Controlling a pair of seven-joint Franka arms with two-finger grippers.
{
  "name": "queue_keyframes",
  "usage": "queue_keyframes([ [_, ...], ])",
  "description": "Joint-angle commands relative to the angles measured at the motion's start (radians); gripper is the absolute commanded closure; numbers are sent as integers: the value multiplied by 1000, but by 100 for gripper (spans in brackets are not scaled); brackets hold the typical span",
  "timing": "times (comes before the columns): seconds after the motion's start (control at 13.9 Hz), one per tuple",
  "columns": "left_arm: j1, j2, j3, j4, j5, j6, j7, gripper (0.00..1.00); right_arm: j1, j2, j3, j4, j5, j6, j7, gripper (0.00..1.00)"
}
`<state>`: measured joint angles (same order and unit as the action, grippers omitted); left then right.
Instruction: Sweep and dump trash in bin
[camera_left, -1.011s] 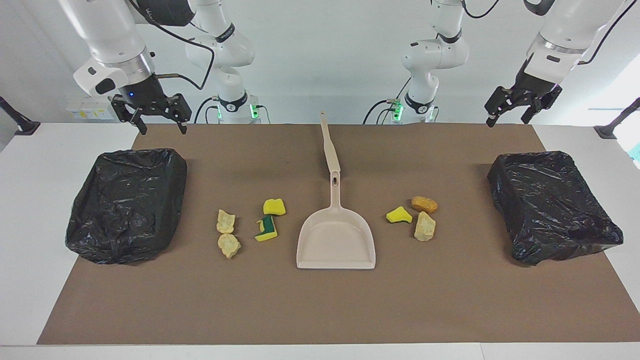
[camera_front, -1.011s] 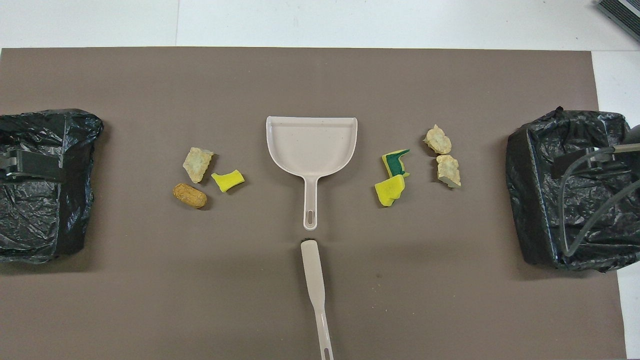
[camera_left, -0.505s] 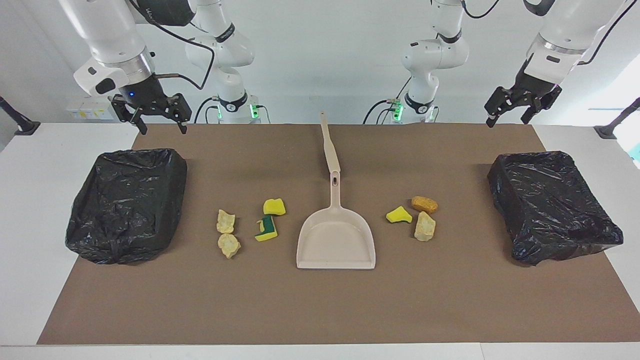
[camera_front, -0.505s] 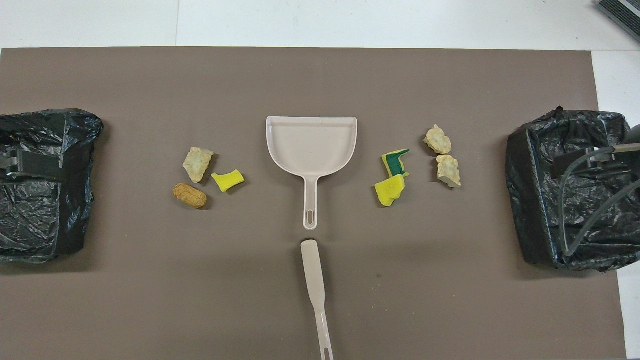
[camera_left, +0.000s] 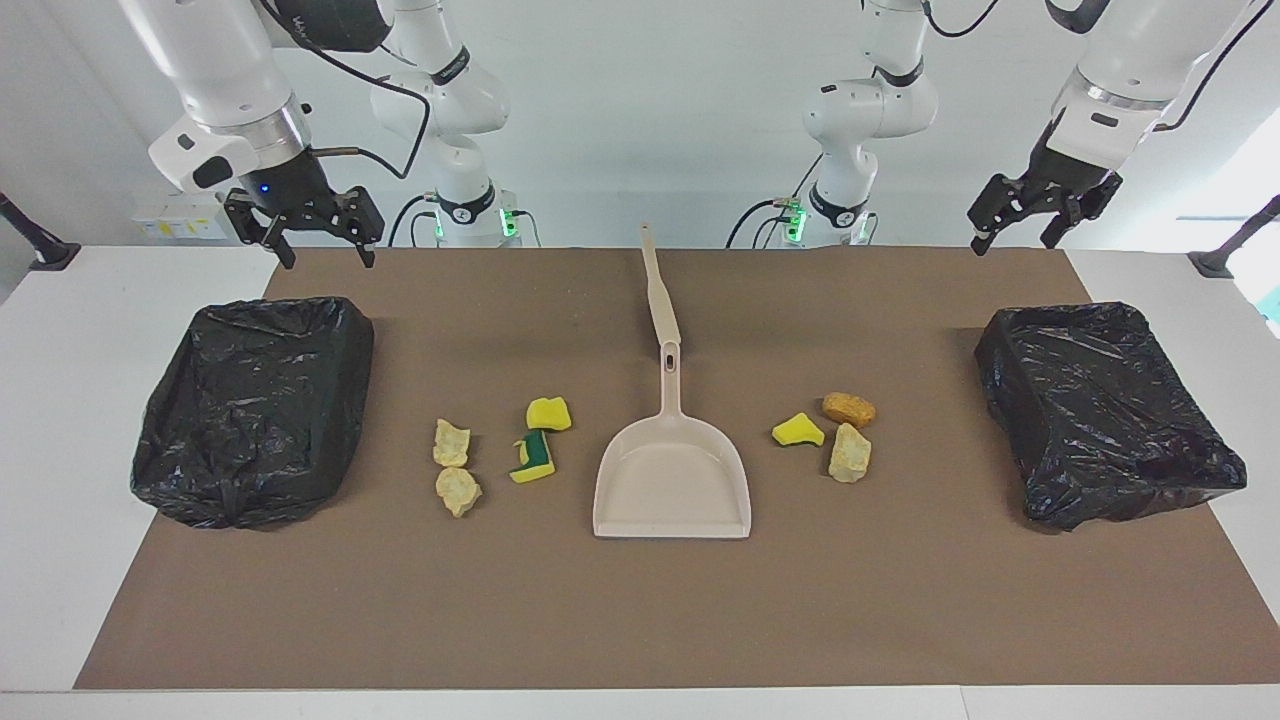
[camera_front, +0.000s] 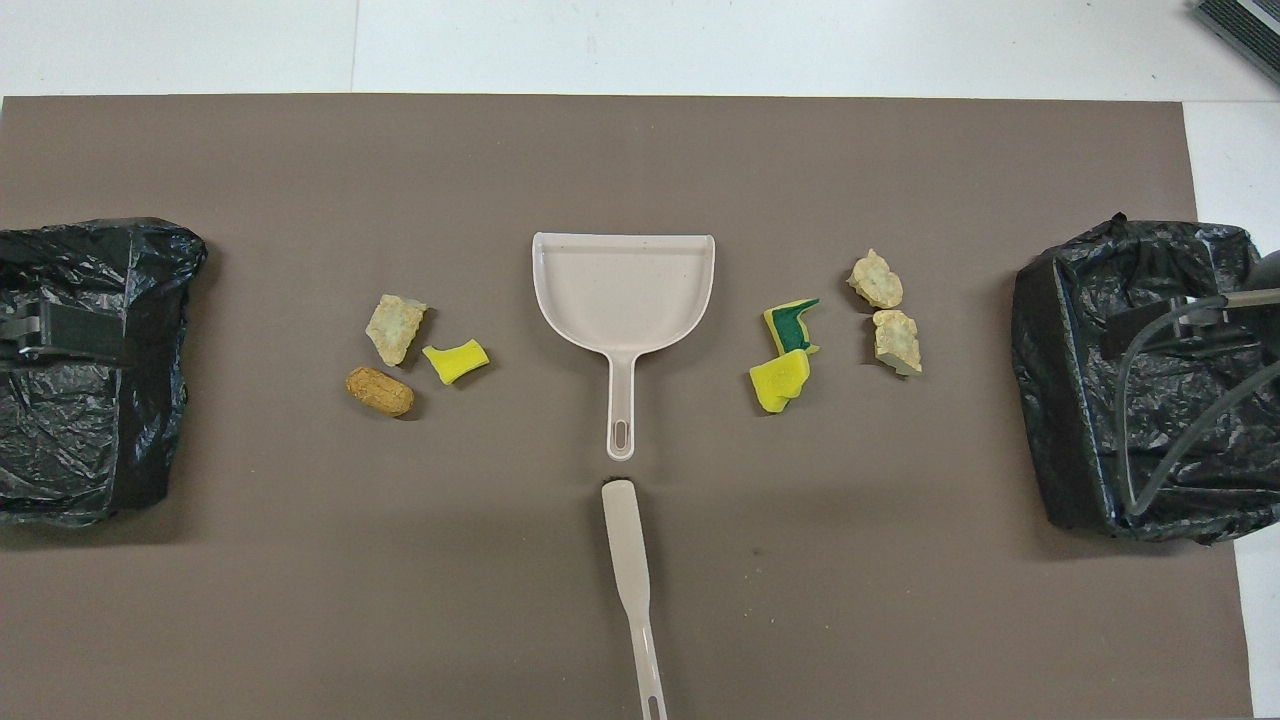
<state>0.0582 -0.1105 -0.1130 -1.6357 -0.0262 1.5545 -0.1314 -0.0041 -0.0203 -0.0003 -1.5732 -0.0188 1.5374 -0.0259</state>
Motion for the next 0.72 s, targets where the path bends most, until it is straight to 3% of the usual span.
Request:
queue_keyframes([
  [0.0,-20,-43,-5,-61,-1,7,-20,0,-2,-32,2,-39,19,4,15,0],
  [0.65,-72,-67,-10,-119,-50,9,-30,0,-4,-30,2,-33,17,6,9,0],
])
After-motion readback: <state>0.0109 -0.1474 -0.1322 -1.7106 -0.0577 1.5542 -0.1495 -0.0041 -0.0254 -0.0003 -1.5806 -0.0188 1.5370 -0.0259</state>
